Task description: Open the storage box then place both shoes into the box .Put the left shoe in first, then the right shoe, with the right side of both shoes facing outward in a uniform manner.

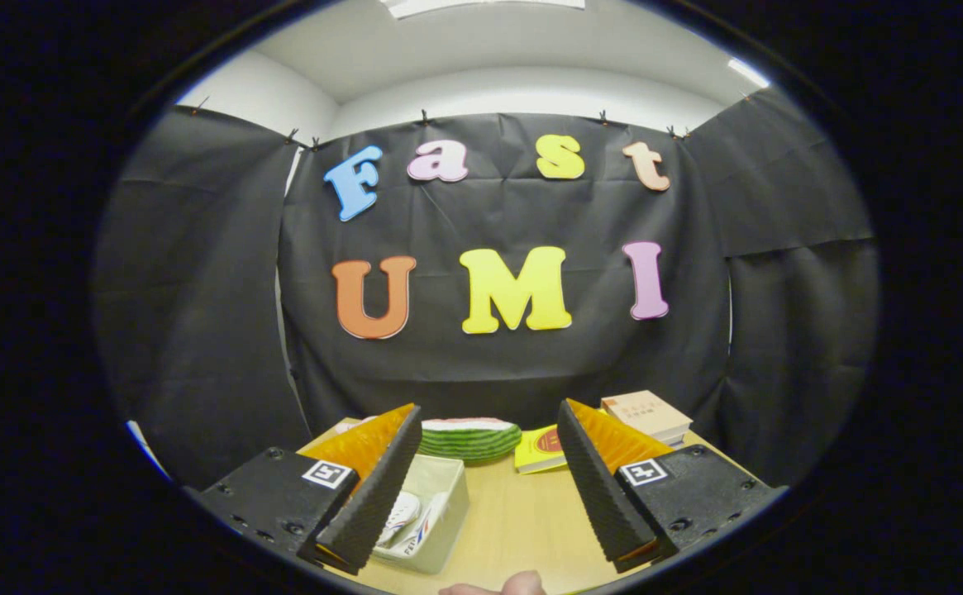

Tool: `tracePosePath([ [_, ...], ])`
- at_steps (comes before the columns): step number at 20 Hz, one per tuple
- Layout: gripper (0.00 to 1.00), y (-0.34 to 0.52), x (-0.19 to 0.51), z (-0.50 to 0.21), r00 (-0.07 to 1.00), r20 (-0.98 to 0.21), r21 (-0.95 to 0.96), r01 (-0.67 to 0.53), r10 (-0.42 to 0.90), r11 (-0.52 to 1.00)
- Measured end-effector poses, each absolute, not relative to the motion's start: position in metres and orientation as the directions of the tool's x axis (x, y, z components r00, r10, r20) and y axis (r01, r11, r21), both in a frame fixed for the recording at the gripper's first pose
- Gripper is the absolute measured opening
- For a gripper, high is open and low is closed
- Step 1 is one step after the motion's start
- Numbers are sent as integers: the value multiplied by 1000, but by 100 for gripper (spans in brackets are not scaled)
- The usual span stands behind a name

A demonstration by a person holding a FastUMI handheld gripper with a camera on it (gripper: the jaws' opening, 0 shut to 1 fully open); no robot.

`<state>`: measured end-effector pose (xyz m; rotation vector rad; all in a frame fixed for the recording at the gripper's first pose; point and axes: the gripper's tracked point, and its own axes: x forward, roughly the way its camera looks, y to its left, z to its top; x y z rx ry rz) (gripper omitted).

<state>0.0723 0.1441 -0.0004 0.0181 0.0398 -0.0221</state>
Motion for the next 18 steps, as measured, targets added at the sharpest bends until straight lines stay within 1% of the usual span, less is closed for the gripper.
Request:
tracePosePath([
  [8, 100, 146, 56, 5, 1000, 7, -8, 15, -15, 1000],
  [18, 100, 134, 64, -2, 999, -7, -13, 35, -35, 999],
])
